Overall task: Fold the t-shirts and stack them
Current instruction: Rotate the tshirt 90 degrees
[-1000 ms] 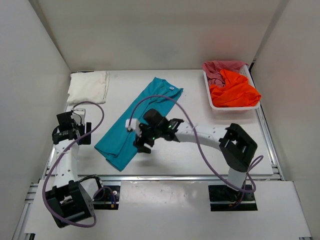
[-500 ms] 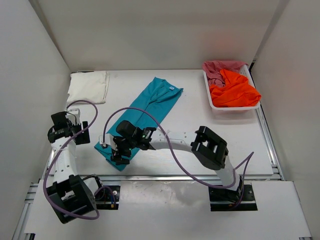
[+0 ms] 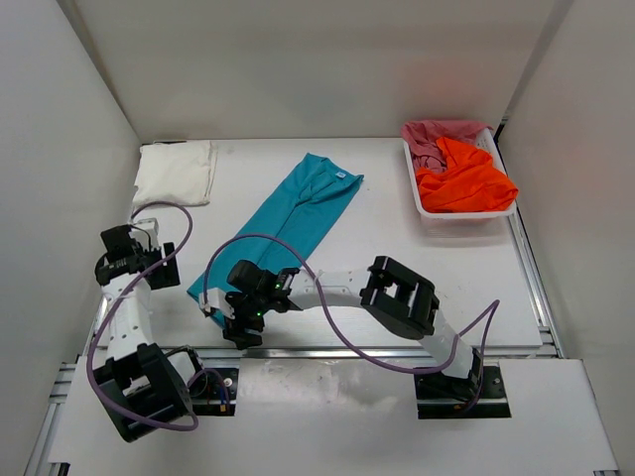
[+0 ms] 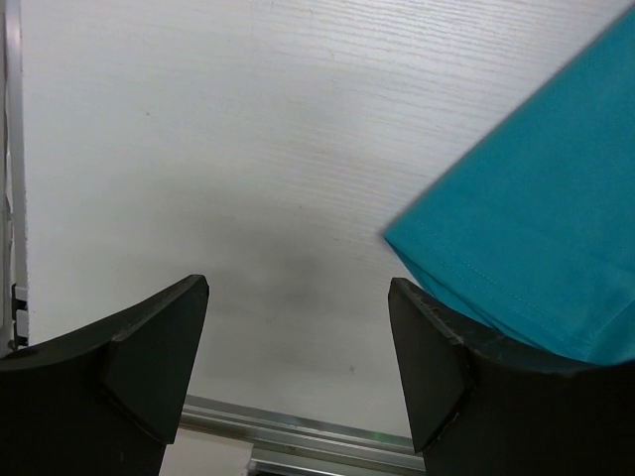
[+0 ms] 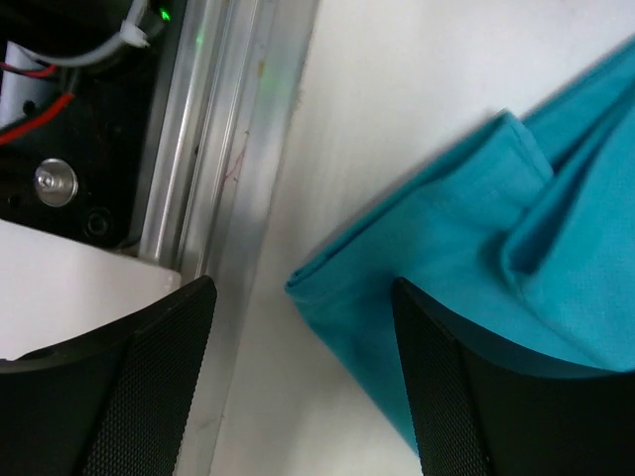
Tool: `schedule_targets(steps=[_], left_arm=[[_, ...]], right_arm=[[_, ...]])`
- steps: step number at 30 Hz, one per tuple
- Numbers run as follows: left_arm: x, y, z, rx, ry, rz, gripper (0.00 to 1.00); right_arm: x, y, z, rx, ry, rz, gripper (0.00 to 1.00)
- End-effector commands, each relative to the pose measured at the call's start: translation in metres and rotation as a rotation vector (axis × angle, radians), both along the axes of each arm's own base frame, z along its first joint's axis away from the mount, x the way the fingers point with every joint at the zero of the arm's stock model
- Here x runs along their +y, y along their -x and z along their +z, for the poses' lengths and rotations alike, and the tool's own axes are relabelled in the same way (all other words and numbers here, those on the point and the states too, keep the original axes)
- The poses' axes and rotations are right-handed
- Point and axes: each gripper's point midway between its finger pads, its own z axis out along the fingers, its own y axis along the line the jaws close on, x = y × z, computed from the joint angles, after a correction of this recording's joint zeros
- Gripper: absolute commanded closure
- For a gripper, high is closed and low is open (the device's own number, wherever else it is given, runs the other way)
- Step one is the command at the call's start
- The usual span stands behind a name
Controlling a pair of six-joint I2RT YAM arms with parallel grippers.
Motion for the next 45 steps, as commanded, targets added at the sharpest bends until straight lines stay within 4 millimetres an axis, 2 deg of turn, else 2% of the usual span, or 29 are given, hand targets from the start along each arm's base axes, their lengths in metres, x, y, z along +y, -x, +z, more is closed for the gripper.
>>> schedule_targets(steps=[1, 5, 7, 10, 13, 15, 17, 20, 21, 23, 24, 26, 28, 31, 33, 34, 35, 36, 39, 40, 41, 42, 43, 44, 45], left_arm=[[-0.007, -0.008, 0.003, -0.046, 0.015, -0.025, 0.16], [-0.001, -0.009, 0.005, -0.041, 0.002, -0.019, 0.16], [0.001, -0.009, 0.007, -0.046, 0.010, -0.016, 0.16], [0.002, -0.011, 0.011, -0.056, 0.006, -0.019, 0.16], [0.001, -0.014, 0.013, -0.057, 0.007, -0.030, 0.16], [0.001, -0.015, 0.013, -0.066, 0.011, -0.032, 0.16], [0.003, -0.015, 0.013, -0.066, 0.008, -0.033, 0.16], [0.000, -0.016, 0.012, -0.060, 0.003, -0.051, 0.16], [-0.001, -0.015, 0.013, -0.063, 0.001, -0.060, 0.16], [-0.007, -0.013, 0.009, -0.042, 0.003, -0.090, 0.16], [-0.011, -0.015, 0.011, -0.044, -0.006, -0.120, 0.16], [-0.019, -0.015, 0.011, -0.031, -0.015, -0.168, 0.16], [-0.030, -0.019, 0.014, -0.026, -0.014, -0.204, 0.16], [-0.061, -0.027, 0.024, -0.011, 0.016, -0.333, 0.15], [-0.087, -0.026, 0.024, 0.030, 0.020, -0.449, 0.17], [-0.091, -0.029, 0.028, 0.029, 0.000, -0.475, 0.16], [-0.098, -0.029, 0.028, 0.041, -0.030, -0.524, 0.16], [-0.116, -0.026, 0.029, 0.043, -0.037, -0.599, 0.16], [-0.141, -0.015, 0.027, 0.079, -0.107, -0.769, 0.16], [-0.142, -0.010, 0.023, 0.107, -0.137, -0.802, 0.16], [-0.152, -0.001, 0.019, 0.137, -0.167, -0.892, 0.17], [-0.162, 0.008, 0.017, 0.160, -0.207, -0.974, 0.17], [-0.168, 0.020, 0.012, 0.195, -0.260, -1.090, 0.19], [-0.162, 0.025, 0.005, 0.229, -0.339, -1.153, 0.19], [-0.170, 0.032, 0.004, 0.225, -0.386, -1.238, 0.20]], right_arm=[[-0.004, 0.013, -0.004, 0.039, 0.020, -0.004, 0.23], [0.003, 0.001, -0.018, -0.010, 0.038, -0.060, 0.26], [0.003, -0.007, -0.024, -0.019, 0.055, -0.107, 0.31], [0.002, -0.018, -0.039, -0.078, 0.085, -0.153, 0.46], [0.002, -0.029, -0.047, -0.150, 0.096, -0.181, 0.67], [0.000, -0.034, -0.052, -0.172, 0.109, -0.213, 0.92], [-0.006, -0.031, -0.059, -0.176, 0.132, -0.217, 1.00], [-0.018, -0.020, -0.061, -0.148, 0.150, -0.181, 1.00], [-0.021, -0.010, -0.060, -0.135, 0.151, -0.159, 1.00], [-0.049, -0.002, -0.065, -0.113, 0.197, -0.160, 1.00], [-0.055, 0.000, -0.068, -0.113, 0.208, -0.155, 1.00], [-0.087, 0.005, -0.069, -0.114, 0.246, -0.152, 1.00], [-0.111, 0.004, -0.066, -0.129, 0.268, -0.168, 1.00], [-0.143, 0.007, -0.055, -0.105, 0.286, -0.188, 0.99], [-0.166, 0.011, -0.047, -0.094, 0.291, -0.198, 1.00], [-0.171, 0.010, -0.044, -0.093, 0.285, -0.203, 1.00], [-0.183, 0.014, -0.043, -0.096, 0.294, -0.199, 1.00], [-0.196, 0.014, -0.043, -0.092, 0.301, -0.206, 1.00], [-0.228, 0.019, -0.047, -0.076, 0.329, -0.209, 1.00], [-0.235, 0.020, -0.049, -0.075, 0.338, -0.209, 0.97], [-0.241, 0.020, -0.047, -0.085, 0.328, -0.204, 0.92], [-0.248, 0.024, -0.047, -0.094, 0.330, -0.184, 0.77], [-0.247, 0.022, -0.040, -0.106, 0.301, -0.186, 0.65], [-0.247, 0.020, -0.038, -0.114, 0.296, -0.191, 0.57], [-0.243, 0.016, -0.029, -0.124, 0.268, -0.208, 0.48]])
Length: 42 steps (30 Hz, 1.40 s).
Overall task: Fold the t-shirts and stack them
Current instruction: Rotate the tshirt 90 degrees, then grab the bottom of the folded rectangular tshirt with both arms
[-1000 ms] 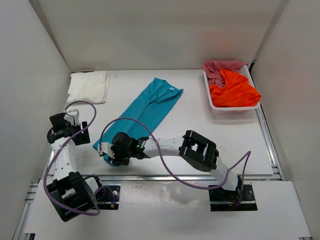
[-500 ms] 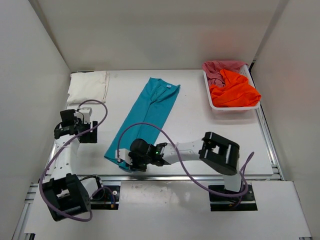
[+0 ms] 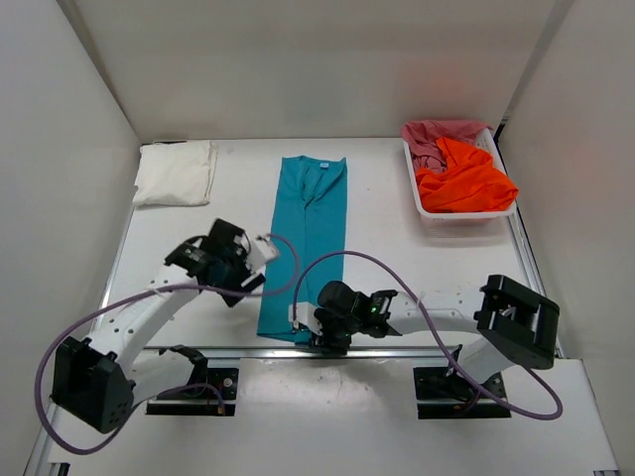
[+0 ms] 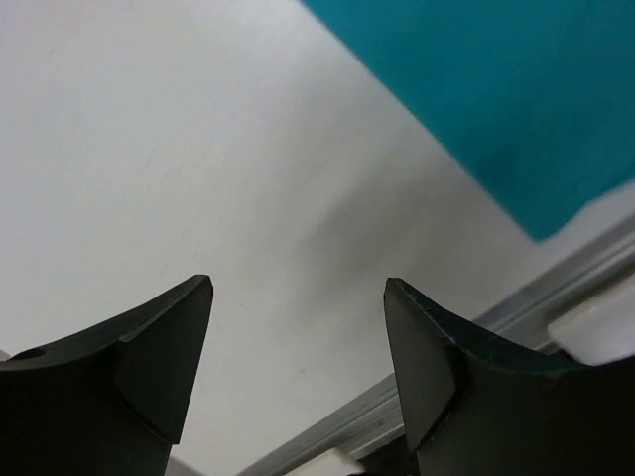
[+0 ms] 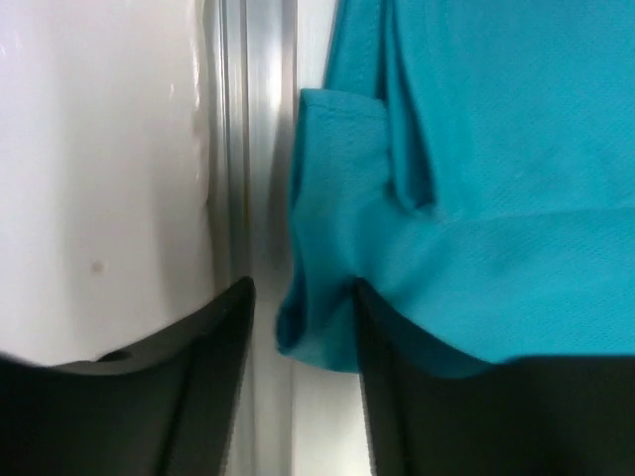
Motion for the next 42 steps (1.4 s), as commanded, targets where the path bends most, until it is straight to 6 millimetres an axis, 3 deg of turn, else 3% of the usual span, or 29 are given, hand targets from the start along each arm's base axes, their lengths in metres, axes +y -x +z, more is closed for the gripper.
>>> schedule_targets(steps=[1, 4, 6, 12, 15, 24, 28, 32, 36, 42], left_arm=[[0.009, 0.032, -0.013, 0.006, -0.256, -0.321, 0.21], [0.021, 0.031, -0.024, -0.028, -0.381, -0.482, 0.24], [0.014, 0.023, -0.022, -0.070, -0.398, -0.592, 0.25], [-0.048, 0.013, -0.003, -0.267, -0.286, -0.802, 0.26], [-0.079, 0.025, -0.003, -0.243, -0.134, -0.879, 0.27], [-0.090, 0.079, -0.034, -0.258, 0.037, -1.099, 0.24], [-0.096, 0.077, -0.036, -0.214, 0.050, -1.097, 0.24], [-0.103, 0.078, -0.044, -0.189, 0.009, -1.183, 0.26], [-0.092, 0.090, -0.055, -0.109, -0.035, -1.270, 0.27], [-0.090, 0.092, -0.068, -0.150, -0.076, -1.301, 0.31]], right_arm=[[-0.033, 0.007, -0.007, 0.016, 0.099, 0.003, 0.42], [-0.029, 0.007, 0.016, 0.023, 0.038, -0.012, 0.38], [-0.029, 0.003, 0.027, 0.026, -0.001, -0.034, 0.36], [-0.039, -0.006, 0.037, 0.035, -0.039, -0.099, 0.39], [-0.042, -0.008, 0.037, 0.056, -0.054, -0.133, 0.39], [-0.060, -0.012, 0.036, 0.061, -0.119, -0.233, 0.36], [-0.056, -0.005, 0.036, 0.054, -0.130, -0.224, 0.36], [-0.054, -0.012, 0.036, 0.066, -0.132, -0.257, 0.36], [-0.055, -0.020, 0.036, 0.049, -0.132, -0.273, 0.35], [-0.043, -0.017, 0.039, 0.047, -0.159, -0.240, 0.35]])
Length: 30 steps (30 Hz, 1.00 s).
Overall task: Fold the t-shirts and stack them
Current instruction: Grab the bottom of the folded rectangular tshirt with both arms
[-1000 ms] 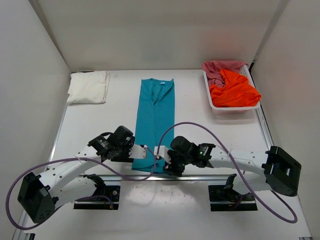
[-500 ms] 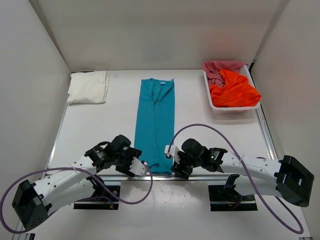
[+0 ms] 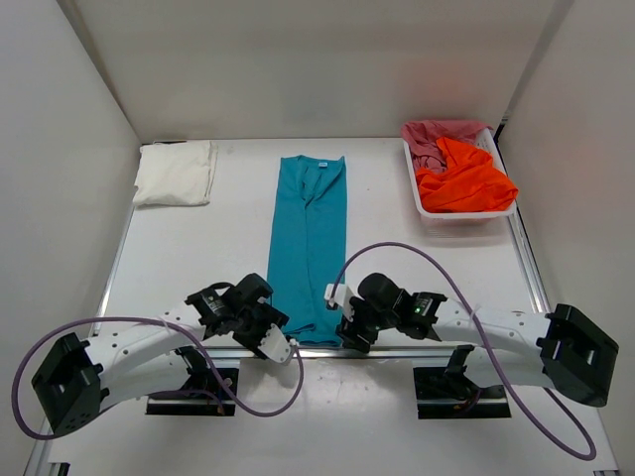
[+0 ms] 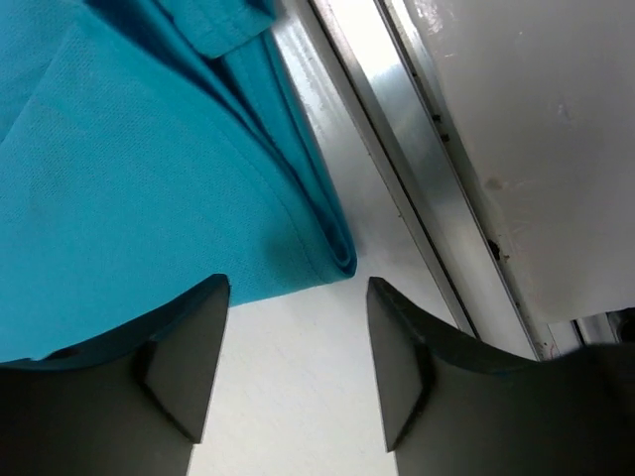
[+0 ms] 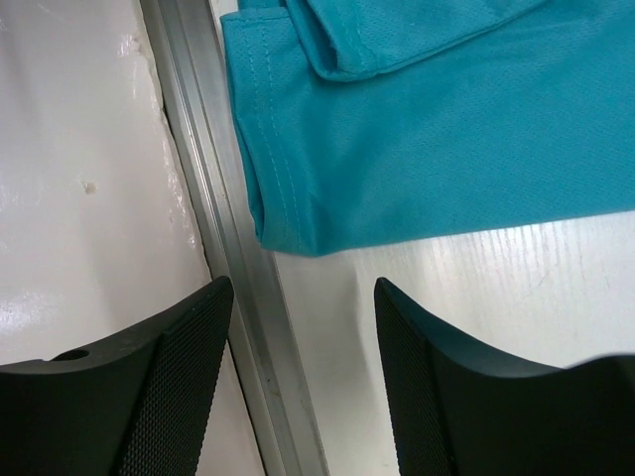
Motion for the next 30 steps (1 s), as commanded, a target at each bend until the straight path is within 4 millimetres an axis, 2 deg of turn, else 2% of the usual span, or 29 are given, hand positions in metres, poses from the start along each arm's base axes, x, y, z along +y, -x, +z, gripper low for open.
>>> schedule_targets(steps=[1, 2, 7, 13, 16, 19, 21, 23, 29, 30], left_arm=[[0.000, 0.000, -0.005, -0.022, 0.000, -0.035, 0.34], [-0.002, -0.004, -0.006, -0.028, 0.004, -0.025, 0.38], [-0.010, -0.006, -0.010, -0.028, 0.014, -0.005, 0.41], [-0.012, 0.001, -0.017, 0.005, 0.018, 0.002, 0.41], [-0.011, 0.004, -0.023, 0.016, 0.009, 0.004, 0.45], [-0.013, 0.001, -0.023, 0.015, 0.024, 0.029, 0.53], [-0.014, 0.000, -0.023, 0.019, 0.025, 0.042, 0.71], [-0.015, -0.001, -0.022, 0.023, 0.034, 0.056, 0.77], [-0.017, -0.008, -0.018, 0.026, 0.058, 0.126, 0.81], [-0.018, -0.010, -0.017, 0.032, 0.065, 0.147, 0.83]], right_arm=[[0.017, -0.003, 0.010, -0.026, -0.049, 0.017, 0.36], [0.019, 0.003, 0.009, -0.023, -0.048, 0.042, 0.36], [0.019, 0.008, -0.005, -0.053, -0.003, 0.096, 0.35], [0.029, -0.005, -0.007, -0.098, -0.007, 0.092, 0.35], [0.028, -0.005, -0.015, -0.078, 0.016, 0.095, 0.36], [0.037, -0.013, -0.009, -0.112, -0.003, 0.095, 0.37], [0.037, -0.013, -0.014, -0.116, 0.017, 0.104, 0.38], [0.042, -0.011, -0.012, -0.119, 0.015, 0.123, 0.38], [0.044, -0.003, -0.015, -0.122, 0.026, 0.167, 0.44], [0.043, -0.002, -0.017, -0.115, 0.030, 0.172, 0.49]])
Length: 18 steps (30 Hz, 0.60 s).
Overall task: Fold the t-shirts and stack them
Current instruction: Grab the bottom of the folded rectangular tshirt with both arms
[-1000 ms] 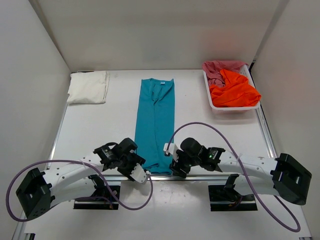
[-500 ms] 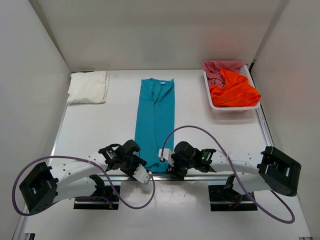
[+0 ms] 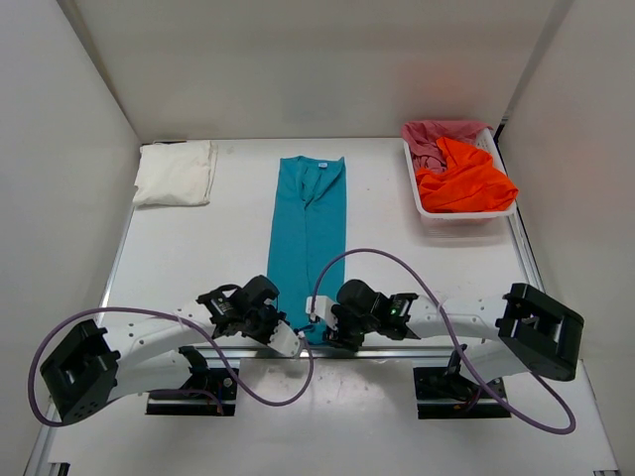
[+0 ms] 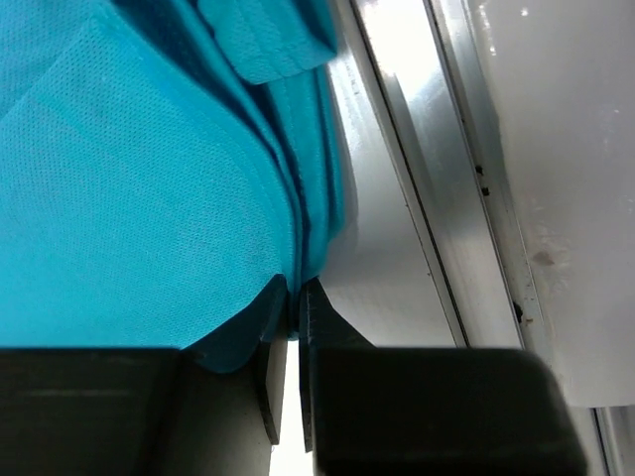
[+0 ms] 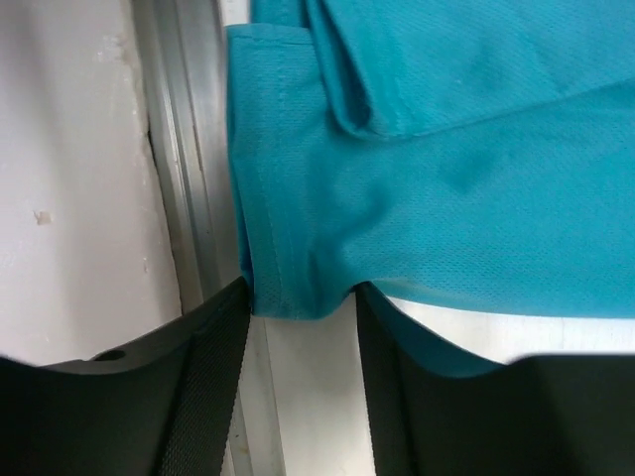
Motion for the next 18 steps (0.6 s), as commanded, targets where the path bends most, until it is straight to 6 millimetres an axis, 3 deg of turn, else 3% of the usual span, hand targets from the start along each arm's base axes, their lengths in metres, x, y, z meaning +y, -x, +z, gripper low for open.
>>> schedule_targets(steps=[1, 3, 6, 7, 12, 18], left_arm=[[-0.006, -0.003, 0.004, 0.032, 0.037, 0.059, 0.84], [-0.007, -0.005, 0.006, 0.045, 0.049, 0.086, 0.86], [-0.007, -0.002, 0.008, 0.060, 0.054, 0.114, 0.89], [-0.008, -0.003, 0.010, 0.068, 0.061, 0.132, 0.90], [-0.007, -0.019, 0.032, 0.110, 0.107, 0.275, 1.00], [-0.010, -0.043, 0.066, 0.159, 0.184, 0.453, 1.00]], right_arm=[[0.018, -0.002, 0.012, -0.039, -0.046, 0.039, 0.56], [0.015, 0.002, 0.006, -0.023, -0.029, 0.039, 0.68], [0.020, -0.004, 0.009, -0.017, -0.045, 0.011, 0.96], [0.020, -0.004, 0.009, -0.011, -0.043, 0.006, 1.00], [0.016, -0.014, 0.023, 0.026, -0.049, -0.018, 1.00], [0.025, -0.027, 0.071, 0.128, -0.147, -0.048, 1.00]])
